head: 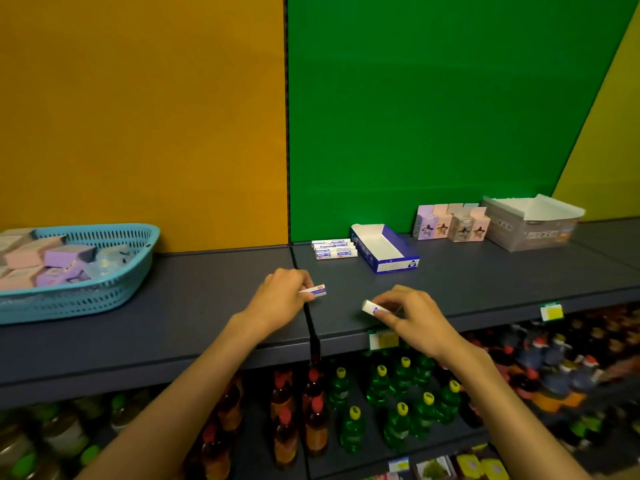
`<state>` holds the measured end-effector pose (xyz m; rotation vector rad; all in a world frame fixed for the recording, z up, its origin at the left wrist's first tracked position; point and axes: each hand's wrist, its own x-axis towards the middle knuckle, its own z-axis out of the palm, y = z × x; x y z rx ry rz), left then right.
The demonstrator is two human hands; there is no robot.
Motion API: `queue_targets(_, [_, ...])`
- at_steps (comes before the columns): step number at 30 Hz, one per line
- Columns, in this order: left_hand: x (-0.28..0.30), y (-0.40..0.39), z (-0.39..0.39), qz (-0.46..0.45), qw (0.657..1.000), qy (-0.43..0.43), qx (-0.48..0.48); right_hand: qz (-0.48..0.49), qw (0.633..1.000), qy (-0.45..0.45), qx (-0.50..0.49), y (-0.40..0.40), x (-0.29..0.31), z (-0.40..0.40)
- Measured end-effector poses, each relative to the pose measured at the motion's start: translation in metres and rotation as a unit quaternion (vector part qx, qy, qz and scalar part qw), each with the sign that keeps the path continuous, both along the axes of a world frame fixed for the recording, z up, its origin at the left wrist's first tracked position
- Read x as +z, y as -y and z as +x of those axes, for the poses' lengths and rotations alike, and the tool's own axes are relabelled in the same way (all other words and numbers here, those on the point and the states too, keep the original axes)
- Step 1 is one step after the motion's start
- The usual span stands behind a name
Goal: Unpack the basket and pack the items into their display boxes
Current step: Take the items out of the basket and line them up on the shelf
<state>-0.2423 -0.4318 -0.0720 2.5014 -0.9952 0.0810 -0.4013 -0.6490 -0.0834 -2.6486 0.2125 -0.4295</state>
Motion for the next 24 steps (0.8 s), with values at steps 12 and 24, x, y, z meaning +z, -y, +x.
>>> queue_targets(12, [-0.005, 0.067, 0.075, 0.031, 0.996, 0.071, 0.032, -0.187, 0.982, 0.001, -0.005, 0.043, 0.022, 0.111])
queue_targets(24, [-0.023, 0.118, 0.131, 0.069, 0.993, 0.099, 0.01, -0.277, 0.959, -0.057, 0.017, 0.075, 0.013, 0.202])
